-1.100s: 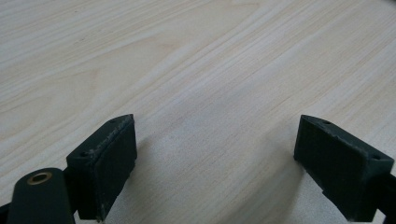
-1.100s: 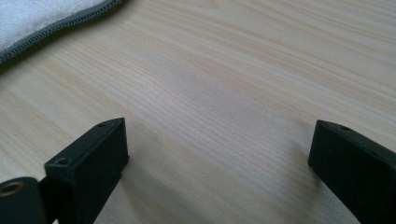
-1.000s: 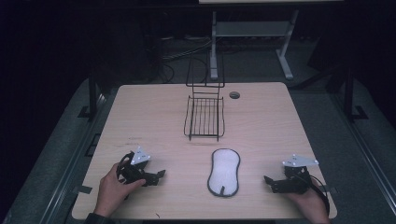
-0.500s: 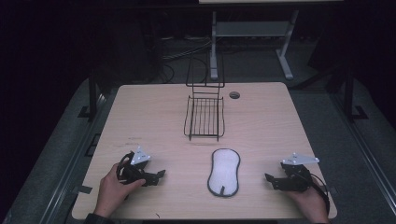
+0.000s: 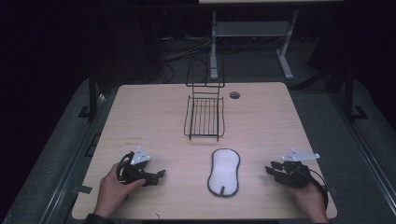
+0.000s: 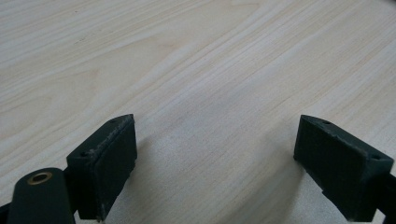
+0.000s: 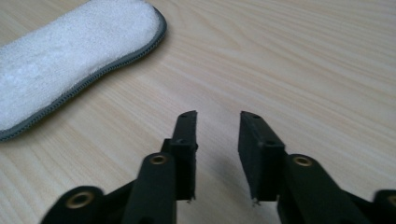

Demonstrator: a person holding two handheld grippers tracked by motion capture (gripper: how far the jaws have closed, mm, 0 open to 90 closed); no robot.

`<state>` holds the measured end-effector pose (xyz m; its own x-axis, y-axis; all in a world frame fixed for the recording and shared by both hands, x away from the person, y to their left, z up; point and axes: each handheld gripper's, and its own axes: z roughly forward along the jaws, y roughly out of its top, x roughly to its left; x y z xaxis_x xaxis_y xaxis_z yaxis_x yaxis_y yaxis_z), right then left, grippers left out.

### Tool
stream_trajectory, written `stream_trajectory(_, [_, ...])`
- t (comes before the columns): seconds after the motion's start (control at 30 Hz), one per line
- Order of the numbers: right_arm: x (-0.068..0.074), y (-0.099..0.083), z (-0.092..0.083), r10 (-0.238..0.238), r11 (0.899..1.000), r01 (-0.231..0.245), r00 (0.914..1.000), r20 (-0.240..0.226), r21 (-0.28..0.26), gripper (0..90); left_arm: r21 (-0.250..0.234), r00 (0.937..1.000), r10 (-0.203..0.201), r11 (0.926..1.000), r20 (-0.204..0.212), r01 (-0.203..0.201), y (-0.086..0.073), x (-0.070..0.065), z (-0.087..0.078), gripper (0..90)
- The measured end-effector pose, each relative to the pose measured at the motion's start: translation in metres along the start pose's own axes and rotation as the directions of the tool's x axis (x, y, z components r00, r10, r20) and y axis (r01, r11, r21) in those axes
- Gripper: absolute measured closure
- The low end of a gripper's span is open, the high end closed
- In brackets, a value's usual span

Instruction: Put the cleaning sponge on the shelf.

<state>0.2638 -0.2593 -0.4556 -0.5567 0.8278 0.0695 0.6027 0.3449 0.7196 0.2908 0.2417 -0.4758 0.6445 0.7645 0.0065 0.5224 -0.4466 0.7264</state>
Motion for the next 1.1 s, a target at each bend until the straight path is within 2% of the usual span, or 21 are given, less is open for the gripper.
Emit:
stream_trajectory(0.27, [0.002,0.011,0.001,-0.017,1.000,0.017,0.9997,-0.019,0.003,89.5,0.000,1.0000,0.000,1.0000,0.000,0.000,0.000,0.000,0.000,12.4])
stream_trajectory(0.57, [0.005,0.022,0.005,-0.025,1.000,0.024,0.9976,-0.065,-0.018,89.7,0.000,1.0000,0.000,1.0000,-0.001,0.000,0.000,0.000,0.000,12.4])
stream_trajectory(1.1, [0.010,0.044,0.019,-0.048,0.998,0.046,0.9952,-0.086,-0.030,89.7,0.000,1.0000,0.000,1.0000,-0.001,0.000,0.000,0.000,0.000,12.4])
